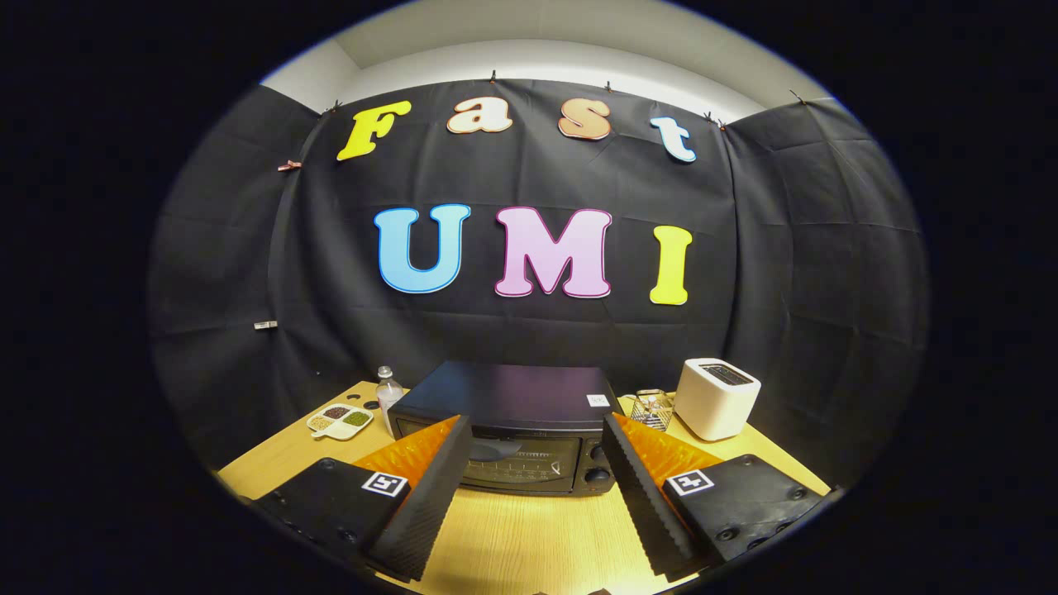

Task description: Open the toaster oven, put the food inside, and close the toaster oven door.

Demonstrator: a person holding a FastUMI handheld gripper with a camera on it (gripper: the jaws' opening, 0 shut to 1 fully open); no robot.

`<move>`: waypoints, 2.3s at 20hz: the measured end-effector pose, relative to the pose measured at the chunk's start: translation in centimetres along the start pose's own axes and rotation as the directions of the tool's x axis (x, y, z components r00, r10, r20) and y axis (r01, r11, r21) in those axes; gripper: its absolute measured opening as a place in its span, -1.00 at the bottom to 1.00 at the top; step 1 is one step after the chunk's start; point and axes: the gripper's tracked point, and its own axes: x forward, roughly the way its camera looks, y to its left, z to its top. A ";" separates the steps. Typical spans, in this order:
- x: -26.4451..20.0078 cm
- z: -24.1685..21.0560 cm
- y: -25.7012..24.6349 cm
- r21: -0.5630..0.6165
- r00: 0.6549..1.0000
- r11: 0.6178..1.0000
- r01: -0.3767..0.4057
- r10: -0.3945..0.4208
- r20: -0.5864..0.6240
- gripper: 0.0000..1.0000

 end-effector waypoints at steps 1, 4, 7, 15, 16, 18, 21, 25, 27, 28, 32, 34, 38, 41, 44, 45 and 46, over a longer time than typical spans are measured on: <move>0.3 0.0 0.3 0.000 1.000 1.000 -0.003 0.003 -0.002 0.95; 1.3 -0.6 1.2 0.003 1.000 1.000 -0.013 0.013 -0.026 0.95; 2.5 -1.0 2.2 0.010 0.999 1.000 -0.021 0.021 -0.043 0.95; 6.5 -3.1 4.8 0.005 0.995 1.000 -0.025 0.025 -0.101 0.96; 7.1 -3.4 5.0 0.000 0.994 1.000 -0.023 0.022 -0.111 0.95; 8.4 -4.0 5.5 -0.015 0.993 1.000 -0.020 0.018 -0.119 0.95; 10.5 -5.4 5.7 -0.047 0.991 0.999 -0.003 -0.003 -0.137 0.96; 13.0 -7.9 5.1 -0.065 0.982 0.998 0.021 -0.033 -0.186 0.96; 13.9 -9.0 5.5 -0.047 0.977 0.999 0.019 -0.028 -0.212 0.96; 14.2 -9.6 5.8 -0.041 0.975 0.999 0.012 -0.021 -0.223 0.96; 14.5 -9.6 6.1 -0.034 0.975 0.999 0.036 -0.042 -0.220 0.96; 14.6 -10.3 6.1 0.002 0.970 0.999 0.048 -0.046 -0.240 0.96; 14.1 -10.2 6.2 0.017 0.968 0.999 0.043 -0.038 -0.246 0.96; 13.2 -10.6 6.2 0.039 0.966 0.999 0.035 -0.024 -0.258 0.96; 12.0 -11.1 6.3 0.054 0.963 0.998 0.023 -0.008 -0.270 0.96; 11.6 -11.2 6.3 0.061 0.962 0.998 0.019 -0.001 -0.275 0.96; 11.0 -11.5 6.4 0.066 0.960 0.998 0.015 0.005 -0.280 0.96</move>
